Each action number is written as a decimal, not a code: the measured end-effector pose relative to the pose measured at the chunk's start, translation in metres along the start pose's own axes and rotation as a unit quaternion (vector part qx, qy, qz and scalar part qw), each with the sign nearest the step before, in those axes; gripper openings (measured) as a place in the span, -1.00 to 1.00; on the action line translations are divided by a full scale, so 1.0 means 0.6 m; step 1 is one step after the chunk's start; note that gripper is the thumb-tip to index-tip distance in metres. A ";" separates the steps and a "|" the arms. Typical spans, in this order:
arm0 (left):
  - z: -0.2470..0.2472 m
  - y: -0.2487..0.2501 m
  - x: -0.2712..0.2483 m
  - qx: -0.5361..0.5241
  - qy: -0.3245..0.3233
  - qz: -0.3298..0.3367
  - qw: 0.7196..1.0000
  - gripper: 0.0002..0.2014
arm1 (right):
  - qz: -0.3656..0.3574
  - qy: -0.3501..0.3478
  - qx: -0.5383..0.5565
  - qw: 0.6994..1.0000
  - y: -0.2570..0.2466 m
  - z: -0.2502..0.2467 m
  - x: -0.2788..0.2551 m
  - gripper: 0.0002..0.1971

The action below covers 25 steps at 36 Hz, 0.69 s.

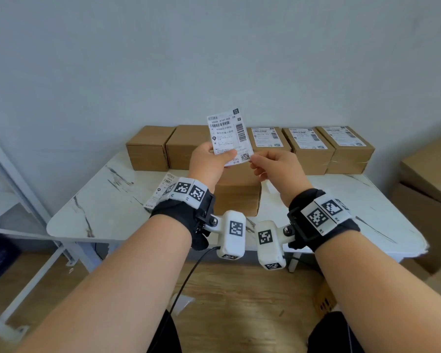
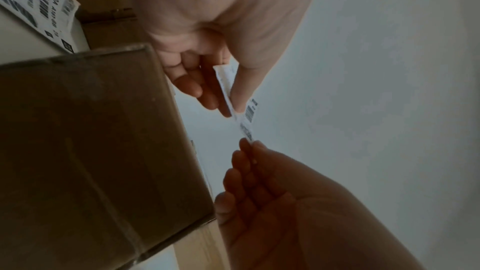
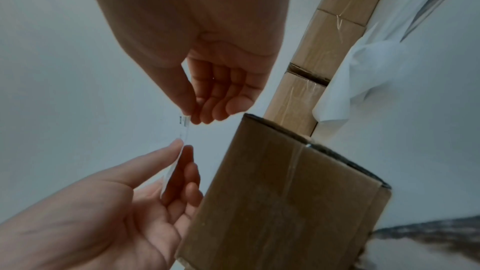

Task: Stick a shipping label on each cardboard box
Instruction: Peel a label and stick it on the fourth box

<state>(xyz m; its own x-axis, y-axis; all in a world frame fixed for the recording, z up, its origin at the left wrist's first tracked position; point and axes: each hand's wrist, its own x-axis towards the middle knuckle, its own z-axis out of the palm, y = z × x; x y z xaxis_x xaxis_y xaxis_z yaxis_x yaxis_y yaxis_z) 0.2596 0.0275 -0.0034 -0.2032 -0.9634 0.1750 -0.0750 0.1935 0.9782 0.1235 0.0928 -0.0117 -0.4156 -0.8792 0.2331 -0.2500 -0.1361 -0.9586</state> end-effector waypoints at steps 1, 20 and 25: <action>0.003 -0.002 0.003 0.013 0.005 -0.003 1.000 -0.69 | 0.003 0.004 -0.004 1.000 0.001 -0.001 0.001 -0.87; 0.036 -0.028 -0.007 0.286 -0.079 0.138 0.945 -0.83 | 0.131 0.015 0.056 0.990 0.040 -0.012 0.001 -0.88; 0.028 -0.023 0.000 0.290 -0.118 0.134 0.940 -0.81 | 0.132 -0.008 0.080 0.988 0.044 -0.017 -0.001 -0.90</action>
<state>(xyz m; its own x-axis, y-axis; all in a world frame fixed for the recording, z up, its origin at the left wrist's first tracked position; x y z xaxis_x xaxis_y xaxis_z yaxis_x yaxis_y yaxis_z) 0.2440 0.0280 -0.0189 -0.4961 -0.8112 0.3096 -0.4969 0.5577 0.6649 0.1082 0.0940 -0.0356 -0.4337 -0.9006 -0.0306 0.0073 0.0304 -0.9995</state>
